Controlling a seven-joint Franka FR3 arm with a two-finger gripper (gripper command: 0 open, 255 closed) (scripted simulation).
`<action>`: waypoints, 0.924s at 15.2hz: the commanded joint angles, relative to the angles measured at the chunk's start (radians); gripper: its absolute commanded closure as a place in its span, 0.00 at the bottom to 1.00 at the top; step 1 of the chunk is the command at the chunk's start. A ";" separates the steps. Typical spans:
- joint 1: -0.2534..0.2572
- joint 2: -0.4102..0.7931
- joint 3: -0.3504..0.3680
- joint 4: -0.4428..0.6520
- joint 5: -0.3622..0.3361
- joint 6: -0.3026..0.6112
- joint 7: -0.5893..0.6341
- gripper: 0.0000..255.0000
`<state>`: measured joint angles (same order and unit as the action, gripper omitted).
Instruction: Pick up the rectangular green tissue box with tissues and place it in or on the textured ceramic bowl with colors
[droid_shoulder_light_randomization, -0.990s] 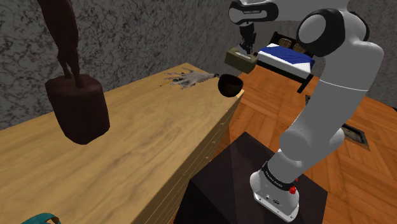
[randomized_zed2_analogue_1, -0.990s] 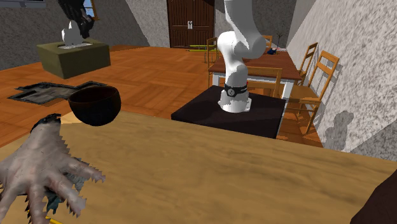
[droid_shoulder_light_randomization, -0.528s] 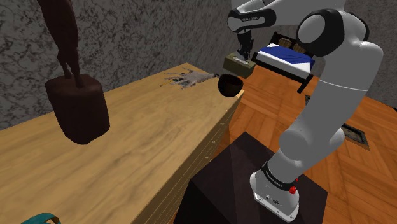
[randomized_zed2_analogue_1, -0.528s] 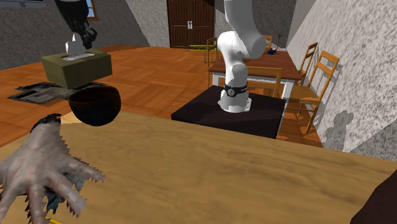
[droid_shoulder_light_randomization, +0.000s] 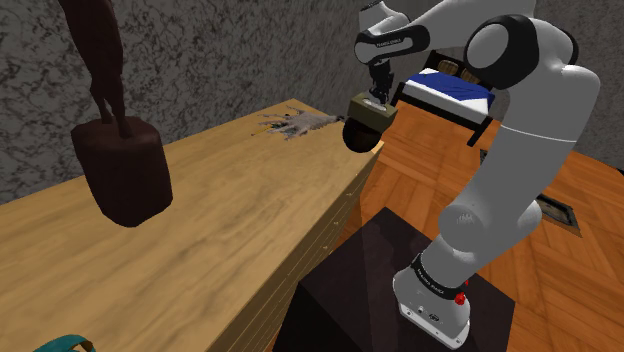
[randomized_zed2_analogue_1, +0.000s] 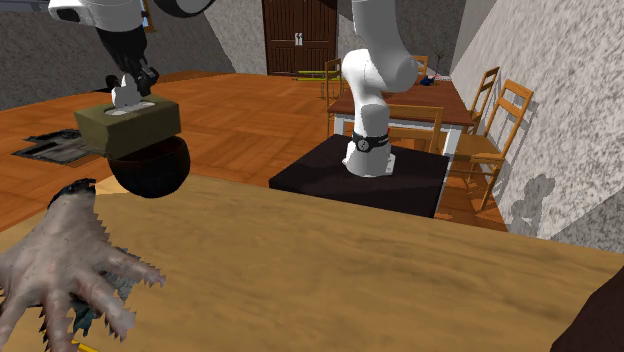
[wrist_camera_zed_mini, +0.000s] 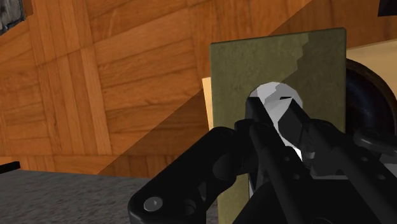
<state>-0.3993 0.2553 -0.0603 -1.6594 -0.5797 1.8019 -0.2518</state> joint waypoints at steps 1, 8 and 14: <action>-0.001 0.006 0.000 -0.016 -0.003 0.020 0.012 1.00; -0.001 0.006 0.000 -0.016 -0.003 0.020 0.012 1.00; -0.001 0.007 -0.001 -0.016 -0.003 0.020 0.011 0.00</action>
<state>-0.4005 0.2621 -0.0609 -1.6750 -0.5824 1.8223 -0.2404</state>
